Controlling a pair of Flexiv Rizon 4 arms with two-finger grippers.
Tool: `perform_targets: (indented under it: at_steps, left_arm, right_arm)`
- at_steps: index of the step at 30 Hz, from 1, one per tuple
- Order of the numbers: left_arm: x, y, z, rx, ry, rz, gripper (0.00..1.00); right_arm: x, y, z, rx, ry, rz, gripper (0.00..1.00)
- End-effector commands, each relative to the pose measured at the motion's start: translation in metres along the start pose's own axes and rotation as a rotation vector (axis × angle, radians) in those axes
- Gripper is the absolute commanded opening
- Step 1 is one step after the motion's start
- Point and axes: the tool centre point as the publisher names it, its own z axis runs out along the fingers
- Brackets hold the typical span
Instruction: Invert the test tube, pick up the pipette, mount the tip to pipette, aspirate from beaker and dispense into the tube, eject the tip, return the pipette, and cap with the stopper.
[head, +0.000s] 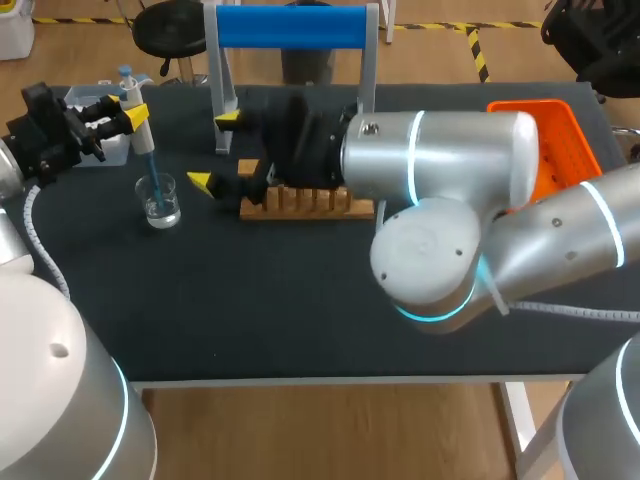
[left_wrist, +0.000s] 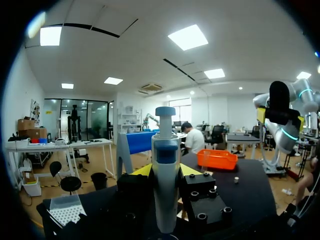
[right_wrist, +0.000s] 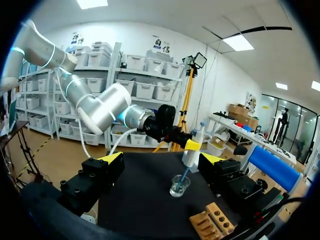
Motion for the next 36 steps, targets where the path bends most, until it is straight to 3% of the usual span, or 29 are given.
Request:
perform_targets:
  at_steps: [1,16,17,18,21,24,36]
  left_arm:
    - [0.000,0.000,-0.001,0.003,0.001,0.001,0.00]
    - [0.000,0.000,-0.001,0.003,0.001,0.001,0.00]
    - [0.000,0.000,-0.001,0.003,0.001,0.001,0.00]
    - [0.000,0.000,-0.001,0.003,0.001,0.001,0.00]
    - [0.000,0.000,-0.001,0.003,0.001,0.001,0.00]
    - [0.000,0.000,-0.001,0.003,0.001,0.001,0.00]
    - [0.000,0.000,-0.001,0.003,0.001,0.001,0.00]
  right_arm:
    - [-0.011,0.011,-0.001,0.009,0.279,-0.004,1.00]
    - [-0.030,0.041,0.028,-0.016,0.406,-0.017,1.00]
    - [-0.030,0.042,0.029,-0.016,0.412,-0.020,0.82]
    - [-0.031,0.044,0.031,-0.017,0.416,-0.022,0.58]
    - [-0.033,0.046,0.035,-0.014,0.427,-0.031,0.25]
    - [-0.036,0.049,0.038,-0.011,0.424,-0.034,0.00]
    - [-0.047,0.056,0.060,-0.085,0.457,-0.039,0.00]
